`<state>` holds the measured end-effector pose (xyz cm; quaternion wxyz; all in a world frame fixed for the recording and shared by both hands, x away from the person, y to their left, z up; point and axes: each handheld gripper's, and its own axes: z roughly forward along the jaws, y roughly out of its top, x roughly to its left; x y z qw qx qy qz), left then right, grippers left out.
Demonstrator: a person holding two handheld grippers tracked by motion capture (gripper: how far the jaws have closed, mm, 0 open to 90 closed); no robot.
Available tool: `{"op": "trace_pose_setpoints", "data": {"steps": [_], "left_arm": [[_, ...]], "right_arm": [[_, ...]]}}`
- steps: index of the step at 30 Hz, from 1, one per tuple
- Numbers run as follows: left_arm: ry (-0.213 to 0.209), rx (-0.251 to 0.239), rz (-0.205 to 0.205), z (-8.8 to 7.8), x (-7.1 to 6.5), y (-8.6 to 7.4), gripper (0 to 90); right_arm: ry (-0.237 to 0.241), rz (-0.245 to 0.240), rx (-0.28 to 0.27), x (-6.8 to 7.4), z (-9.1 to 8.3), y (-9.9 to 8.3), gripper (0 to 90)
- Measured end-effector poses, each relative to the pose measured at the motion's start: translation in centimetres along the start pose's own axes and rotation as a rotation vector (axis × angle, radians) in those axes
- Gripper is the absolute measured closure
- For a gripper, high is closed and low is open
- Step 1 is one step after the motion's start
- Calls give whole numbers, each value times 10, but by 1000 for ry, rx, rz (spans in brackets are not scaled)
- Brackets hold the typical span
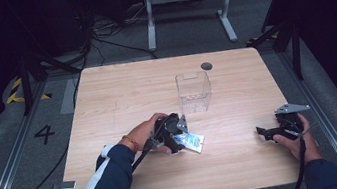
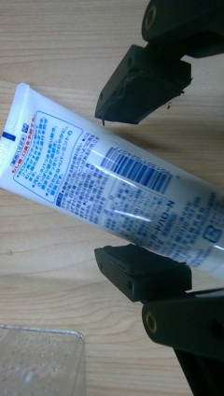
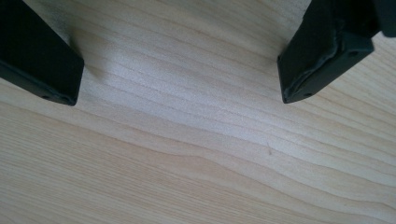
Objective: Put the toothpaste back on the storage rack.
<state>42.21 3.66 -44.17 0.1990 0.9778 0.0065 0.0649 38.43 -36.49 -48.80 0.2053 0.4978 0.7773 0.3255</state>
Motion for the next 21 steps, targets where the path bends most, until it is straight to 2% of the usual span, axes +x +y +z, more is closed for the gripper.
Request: {"op": "trace_pose_setpoints", "data": {"steps": [5,9,15,16,18,21], "left_arm": [[-19,21,11,12,0,7,271],[-48,26,7,14,2,11,272],[-67,44,12,15,4,15,289],[-66,57,24,15,4,18,316],[-71,55,20,15,4,19,337],[-81,70,30,15,5,22,416]], "right_arm": [[0,0,0,0,0,0,5],[0,0,0,0,0,0,5],[0,0,0,0,0,0,5],[0,0,0,0,0,0,5],[0,0,0,0,0,0,5],[0,0,0,0,0,0,5]]}}
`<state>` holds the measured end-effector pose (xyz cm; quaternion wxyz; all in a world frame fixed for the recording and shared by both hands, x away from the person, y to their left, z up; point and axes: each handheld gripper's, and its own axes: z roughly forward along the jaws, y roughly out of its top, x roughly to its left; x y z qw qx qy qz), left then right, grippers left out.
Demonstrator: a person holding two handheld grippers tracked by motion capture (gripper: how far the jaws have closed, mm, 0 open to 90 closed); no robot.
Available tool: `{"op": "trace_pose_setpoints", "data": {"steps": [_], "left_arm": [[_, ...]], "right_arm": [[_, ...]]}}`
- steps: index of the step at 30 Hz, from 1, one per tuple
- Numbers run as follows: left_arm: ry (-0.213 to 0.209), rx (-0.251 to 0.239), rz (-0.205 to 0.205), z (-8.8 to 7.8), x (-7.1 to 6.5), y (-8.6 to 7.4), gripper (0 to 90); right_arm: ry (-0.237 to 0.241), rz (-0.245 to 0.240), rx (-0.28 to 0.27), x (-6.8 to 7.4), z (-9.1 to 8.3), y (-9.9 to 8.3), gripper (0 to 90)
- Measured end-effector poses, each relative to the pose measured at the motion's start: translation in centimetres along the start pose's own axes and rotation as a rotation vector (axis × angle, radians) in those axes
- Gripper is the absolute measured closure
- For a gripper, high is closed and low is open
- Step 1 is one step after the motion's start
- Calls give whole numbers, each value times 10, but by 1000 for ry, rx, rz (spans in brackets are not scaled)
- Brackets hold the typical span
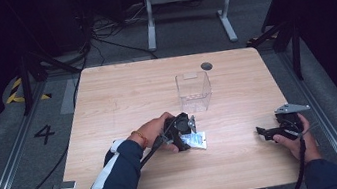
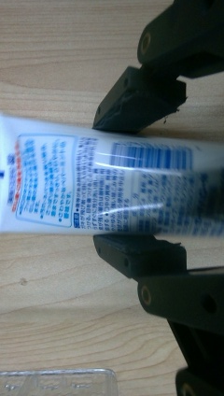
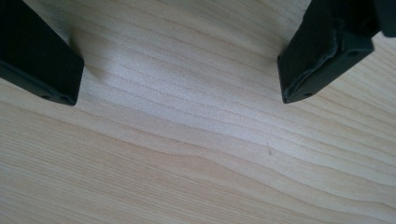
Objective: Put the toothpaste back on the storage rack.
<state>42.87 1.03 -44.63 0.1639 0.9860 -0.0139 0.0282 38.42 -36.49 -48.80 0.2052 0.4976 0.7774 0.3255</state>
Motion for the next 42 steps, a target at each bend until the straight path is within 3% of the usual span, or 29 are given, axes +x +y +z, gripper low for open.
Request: {"op": "trace_pose_setpoints", "data": {"steps": [11,14,20,24,25,29,42], "left_arm": [[-7,32,1,0,0,5,455],[-9,58,2,1,-1,11,422],[3,41,-2,7,-2,20,330],[-29,21,-15,9,-1,25,316],[-35,12,-8,10,-1,25,366],[-44,30,8,9,-1,27,380],[-7,7,3,0,-6,20,518]], "right_arm": [[3,-2,0,0,0,0,4],[4,-3,0,0,0,0,5],[5,-5,-1,0,0,0,5],[6,-5,0,0,0,0,5],[6,-5,0,0,0,0,5],[7,-6,0,0,0,0,5],[8,-7,0,0,0,0,5]]}}
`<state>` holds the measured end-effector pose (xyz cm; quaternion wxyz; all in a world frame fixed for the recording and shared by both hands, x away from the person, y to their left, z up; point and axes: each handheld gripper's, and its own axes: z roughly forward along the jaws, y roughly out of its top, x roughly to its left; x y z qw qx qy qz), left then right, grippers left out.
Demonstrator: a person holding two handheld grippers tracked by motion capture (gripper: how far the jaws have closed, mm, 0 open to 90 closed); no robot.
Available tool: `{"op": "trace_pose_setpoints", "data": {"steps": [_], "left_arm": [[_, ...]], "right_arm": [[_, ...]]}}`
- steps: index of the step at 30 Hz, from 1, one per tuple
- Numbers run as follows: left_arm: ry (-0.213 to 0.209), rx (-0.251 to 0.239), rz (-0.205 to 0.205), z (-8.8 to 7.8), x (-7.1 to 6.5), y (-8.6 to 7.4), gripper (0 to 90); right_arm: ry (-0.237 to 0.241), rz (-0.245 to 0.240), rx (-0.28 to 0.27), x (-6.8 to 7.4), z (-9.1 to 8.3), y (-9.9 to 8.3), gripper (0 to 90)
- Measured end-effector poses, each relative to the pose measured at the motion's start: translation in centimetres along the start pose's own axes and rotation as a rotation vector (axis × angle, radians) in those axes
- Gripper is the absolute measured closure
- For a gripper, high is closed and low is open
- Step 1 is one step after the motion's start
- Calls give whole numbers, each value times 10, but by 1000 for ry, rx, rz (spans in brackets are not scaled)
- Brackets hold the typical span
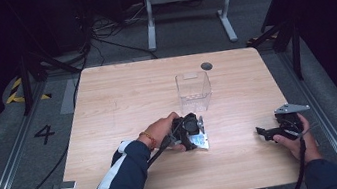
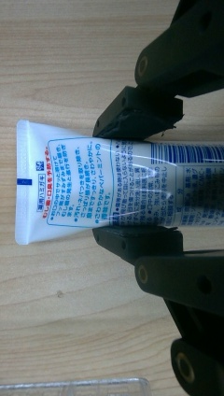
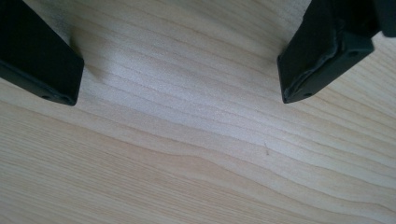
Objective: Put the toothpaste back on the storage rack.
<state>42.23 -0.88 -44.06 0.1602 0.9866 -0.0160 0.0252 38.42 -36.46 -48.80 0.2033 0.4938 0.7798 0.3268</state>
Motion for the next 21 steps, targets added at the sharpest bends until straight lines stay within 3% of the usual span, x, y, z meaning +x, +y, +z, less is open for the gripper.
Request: {"op": "trace_pose_setpoints", "data": {"steps": [10,17,21], "left_arm": [[51,-4,-2,-11,-6,-3,572],[70,-124,-52,-28,-6,-21,589],[90,-234,-105,-41,-9,-35,600]], "right_arm": [[2,-4,-1,0,0,0,5],[4,-9,0,0,0,0,5],[5,-6,-1,1,0,-1,5]]}}
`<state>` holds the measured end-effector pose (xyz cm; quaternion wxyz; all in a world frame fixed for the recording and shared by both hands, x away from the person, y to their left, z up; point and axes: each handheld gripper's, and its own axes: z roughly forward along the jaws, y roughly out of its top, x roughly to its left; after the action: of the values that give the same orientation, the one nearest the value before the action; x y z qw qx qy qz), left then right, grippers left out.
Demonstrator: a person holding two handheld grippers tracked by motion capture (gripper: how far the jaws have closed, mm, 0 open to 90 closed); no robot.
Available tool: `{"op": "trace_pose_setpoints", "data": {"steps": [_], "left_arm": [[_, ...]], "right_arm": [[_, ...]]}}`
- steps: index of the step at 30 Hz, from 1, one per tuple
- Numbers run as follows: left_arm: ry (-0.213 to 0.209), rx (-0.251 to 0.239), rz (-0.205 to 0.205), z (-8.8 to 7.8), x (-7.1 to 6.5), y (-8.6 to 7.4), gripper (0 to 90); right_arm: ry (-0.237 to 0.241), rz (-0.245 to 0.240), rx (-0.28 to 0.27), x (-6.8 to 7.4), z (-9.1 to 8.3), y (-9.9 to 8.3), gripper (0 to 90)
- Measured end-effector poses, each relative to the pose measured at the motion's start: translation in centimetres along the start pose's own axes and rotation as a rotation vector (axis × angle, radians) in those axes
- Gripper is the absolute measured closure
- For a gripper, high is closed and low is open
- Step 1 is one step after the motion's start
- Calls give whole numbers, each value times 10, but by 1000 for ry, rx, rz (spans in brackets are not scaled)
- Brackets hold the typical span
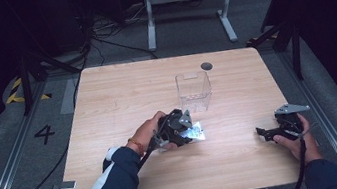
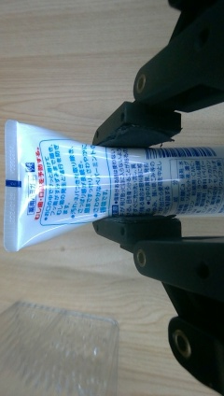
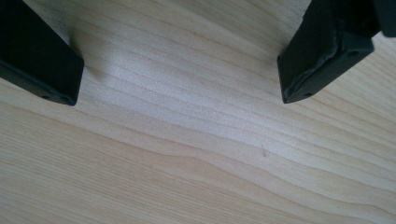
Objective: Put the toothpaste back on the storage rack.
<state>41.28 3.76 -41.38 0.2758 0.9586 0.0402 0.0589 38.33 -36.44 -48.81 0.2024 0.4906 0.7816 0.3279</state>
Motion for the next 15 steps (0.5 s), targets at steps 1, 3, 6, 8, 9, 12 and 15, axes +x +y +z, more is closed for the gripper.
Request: {"op": "trace_pose_setpoints", "data": {"steps": [1,3,6,8,9,12,15], "left_arm": [[-5,-30,-12,-3,0,-3,603],[6,-68,-27,-10,-1,-9,607],[21,-117,-48,-18,-2,-16,614],[34,-153,-55,-22,-2,-21,619],[40,-173,-68,-25,-3,-24,623],[42,-198,-65,-30,-4,-29,627],[63,-231,-82,-34,-2,-33,634]], "right_arm": [[-1,-1,-1,0,0,0,5],[-1,-1,-1,0,0,0,5],[-1,-1,0,0,0,0,5],[1,0,0,0,0,0,5],[1,-1,-1,0,0,0,5],[1,-1,0,0,0,0,5],[1,-1,0,0,0,0,5]]}}
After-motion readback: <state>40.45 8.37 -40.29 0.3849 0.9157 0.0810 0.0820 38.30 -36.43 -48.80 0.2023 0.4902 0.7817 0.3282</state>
